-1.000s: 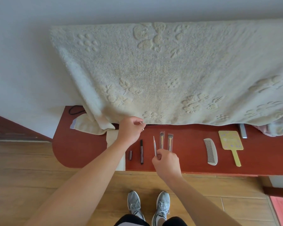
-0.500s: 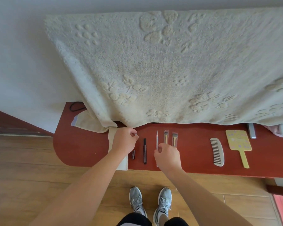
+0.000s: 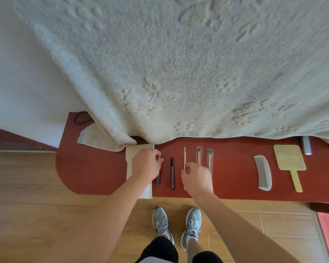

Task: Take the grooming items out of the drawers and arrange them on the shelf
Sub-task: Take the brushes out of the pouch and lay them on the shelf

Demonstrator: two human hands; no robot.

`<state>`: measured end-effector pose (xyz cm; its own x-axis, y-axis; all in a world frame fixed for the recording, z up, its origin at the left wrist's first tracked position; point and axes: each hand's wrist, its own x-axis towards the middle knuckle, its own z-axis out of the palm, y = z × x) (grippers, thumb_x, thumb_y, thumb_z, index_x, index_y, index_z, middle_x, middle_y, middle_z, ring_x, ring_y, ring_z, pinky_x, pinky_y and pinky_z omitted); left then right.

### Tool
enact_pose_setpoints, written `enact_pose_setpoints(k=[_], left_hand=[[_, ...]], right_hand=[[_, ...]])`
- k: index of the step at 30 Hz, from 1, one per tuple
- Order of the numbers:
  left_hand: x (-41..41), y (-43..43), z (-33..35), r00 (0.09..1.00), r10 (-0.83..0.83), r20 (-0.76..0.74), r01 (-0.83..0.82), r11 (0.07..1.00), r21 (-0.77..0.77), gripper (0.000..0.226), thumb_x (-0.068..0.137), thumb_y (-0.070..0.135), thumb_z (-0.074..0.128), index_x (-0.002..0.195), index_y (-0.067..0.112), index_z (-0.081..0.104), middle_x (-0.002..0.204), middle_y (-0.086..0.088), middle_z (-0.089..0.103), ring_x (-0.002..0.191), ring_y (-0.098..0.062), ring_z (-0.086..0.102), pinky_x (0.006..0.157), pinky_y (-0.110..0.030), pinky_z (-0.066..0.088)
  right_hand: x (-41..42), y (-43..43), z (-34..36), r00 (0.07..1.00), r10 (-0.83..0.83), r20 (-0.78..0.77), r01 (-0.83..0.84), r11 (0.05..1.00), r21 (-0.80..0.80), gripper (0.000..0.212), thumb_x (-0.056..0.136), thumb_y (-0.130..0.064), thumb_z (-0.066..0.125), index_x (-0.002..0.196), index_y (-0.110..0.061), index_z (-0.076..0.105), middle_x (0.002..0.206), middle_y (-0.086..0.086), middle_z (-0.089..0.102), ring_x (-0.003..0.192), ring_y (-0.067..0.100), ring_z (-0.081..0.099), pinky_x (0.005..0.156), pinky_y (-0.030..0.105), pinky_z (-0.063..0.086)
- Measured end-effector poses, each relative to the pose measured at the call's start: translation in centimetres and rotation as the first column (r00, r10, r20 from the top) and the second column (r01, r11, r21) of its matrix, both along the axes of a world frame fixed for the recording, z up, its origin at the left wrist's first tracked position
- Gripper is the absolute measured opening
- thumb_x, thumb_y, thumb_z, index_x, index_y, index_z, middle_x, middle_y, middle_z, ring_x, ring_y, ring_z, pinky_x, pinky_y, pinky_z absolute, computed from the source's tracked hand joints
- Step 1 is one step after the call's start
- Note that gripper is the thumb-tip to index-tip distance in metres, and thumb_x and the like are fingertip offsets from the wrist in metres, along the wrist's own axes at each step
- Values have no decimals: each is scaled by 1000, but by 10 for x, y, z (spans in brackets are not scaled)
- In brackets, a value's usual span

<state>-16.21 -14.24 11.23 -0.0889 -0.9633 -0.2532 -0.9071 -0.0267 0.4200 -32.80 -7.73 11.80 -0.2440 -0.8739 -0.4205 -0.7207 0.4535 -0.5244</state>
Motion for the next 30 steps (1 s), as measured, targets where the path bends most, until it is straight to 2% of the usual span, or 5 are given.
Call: enact_pose_setpoints(k=[5, 11, 14, 19, 30], left_hand=[[2, -2, -12, 997, -52, 51, 54, 998, -34, 22, 89, 35, 70, 108, 24, 75, 84, 7, 71, 85, -16, 61, 79, -33, 48], [-1, -6, -21, 978, -97, 182, 105, 994, -35, 23, 91, 41, 65, 109, 31, 72, 84, 8, 71, 89, -16, 60, 85, -33, 35], [-2, -7, -23, 972, -108, 211, 116, 993, -26, 23, 91, 43, 64, 110, 32, 71, 84, 8, 71, 90, -16, 60, 85, -33, 33], [-2, -7, -25, 958, -135, 254, 145, 989, -21, 25, 92, 44, 62, 112, 32, 70, 84, 8, 71, 91, -16, 59, 84, -34, 32], [0, -6, -19, 955, -147, 256, 158, 987, -24, 28, 92, 47, 61, 114, 32, 70, 85, 9, 71, 91, -16, 60, 82, -33, 31]], right_hand=[[2, -2, -7, 1000, -2, -17, 2, 1000, 2, 13, 94, -25, 55, 89, -19, 65, 71, -7, 63, 60, 8, 61, 57, 23, 55], [3, -1, -13, 999, 8, -42, -8, 1000, -1, 22, 94, -25, 54, 109, -15, 66, 86, -3, 69, 73, 13, 64, 61, 23, 51], [1, 0, -16, 996, 28, -85, -27, 1000, 17, 21, 95, -25, 54, 107, -14, 66, 88, -2, 69, 72, 13, 58, 59, 20, 40], [0, 2, -18, 994, 35, -100, -33, 999, 15, 21, 94, -25, 54, 108, -13, 66, 88, -1, 69, 76, 16, 61, 63, 21, 41], [3, 2, -12, 988, 53, -142, -51, 999, 20, 14, 94, -28, 56, 89, -16, 62, 77, -5, 63, 65, 12, 56, 51, 19, 33]])
